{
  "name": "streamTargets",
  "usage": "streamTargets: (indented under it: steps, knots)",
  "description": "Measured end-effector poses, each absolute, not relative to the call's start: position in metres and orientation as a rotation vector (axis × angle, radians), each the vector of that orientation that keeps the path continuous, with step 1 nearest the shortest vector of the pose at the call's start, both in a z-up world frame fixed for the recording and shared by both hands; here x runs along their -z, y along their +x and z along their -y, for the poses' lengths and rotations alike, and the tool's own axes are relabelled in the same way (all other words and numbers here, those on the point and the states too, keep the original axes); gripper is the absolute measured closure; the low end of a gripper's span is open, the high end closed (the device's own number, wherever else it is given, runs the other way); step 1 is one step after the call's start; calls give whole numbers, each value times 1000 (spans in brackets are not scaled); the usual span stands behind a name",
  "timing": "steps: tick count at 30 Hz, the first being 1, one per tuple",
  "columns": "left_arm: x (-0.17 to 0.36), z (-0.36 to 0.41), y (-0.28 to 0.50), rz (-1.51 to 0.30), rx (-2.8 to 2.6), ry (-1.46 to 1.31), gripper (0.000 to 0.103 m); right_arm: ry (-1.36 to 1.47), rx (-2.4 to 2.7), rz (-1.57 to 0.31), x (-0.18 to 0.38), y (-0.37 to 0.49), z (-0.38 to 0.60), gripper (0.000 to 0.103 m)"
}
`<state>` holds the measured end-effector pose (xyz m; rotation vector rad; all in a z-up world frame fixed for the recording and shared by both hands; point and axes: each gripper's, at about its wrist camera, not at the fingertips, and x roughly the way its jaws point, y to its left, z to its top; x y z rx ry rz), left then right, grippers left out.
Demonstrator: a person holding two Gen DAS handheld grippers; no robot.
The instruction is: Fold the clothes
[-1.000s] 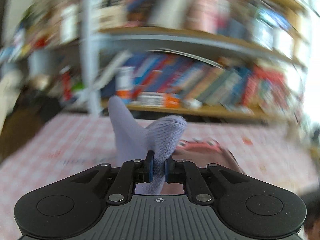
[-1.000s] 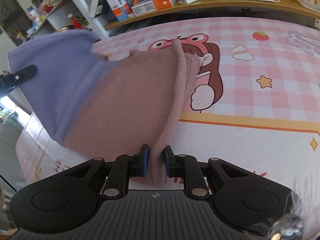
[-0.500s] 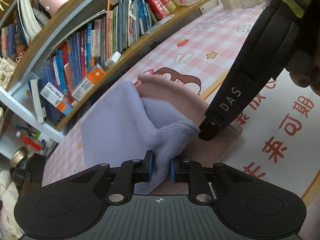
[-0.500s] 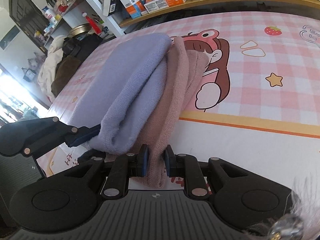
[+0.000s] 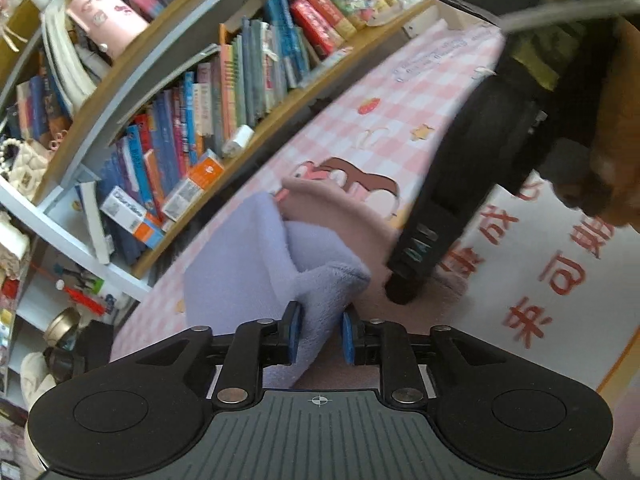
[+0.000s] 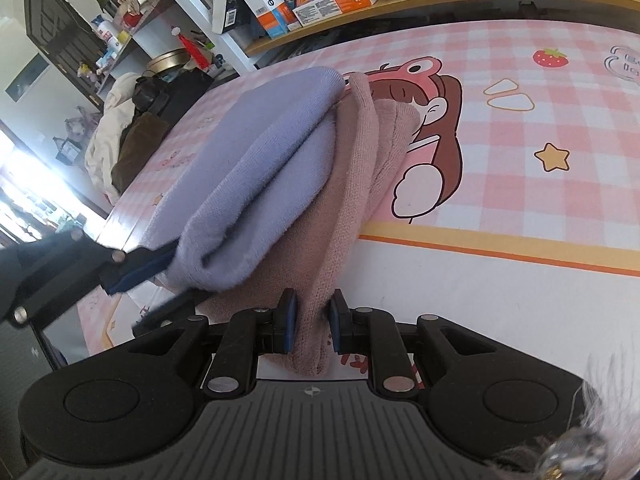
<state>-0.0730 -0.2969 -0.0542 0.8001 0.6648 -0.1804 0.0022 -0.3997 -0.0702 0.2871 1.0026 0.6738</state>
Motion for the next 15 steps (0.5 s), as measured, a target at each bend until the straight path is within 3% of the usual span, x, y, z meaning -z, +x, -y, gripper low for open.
streamTargets:
  steps: [4,10,15]
  knots:
    - [68,299,-75,-711,208,802,74,282,-679,-1004,70,2,400,87]
    - [49,290,-74,-733,203,627,72,292,-685,-1017,70,2,403,87]
    - [22,281,-95,-701,240,469,72,271,-662,-1014,64,-3,409,72]
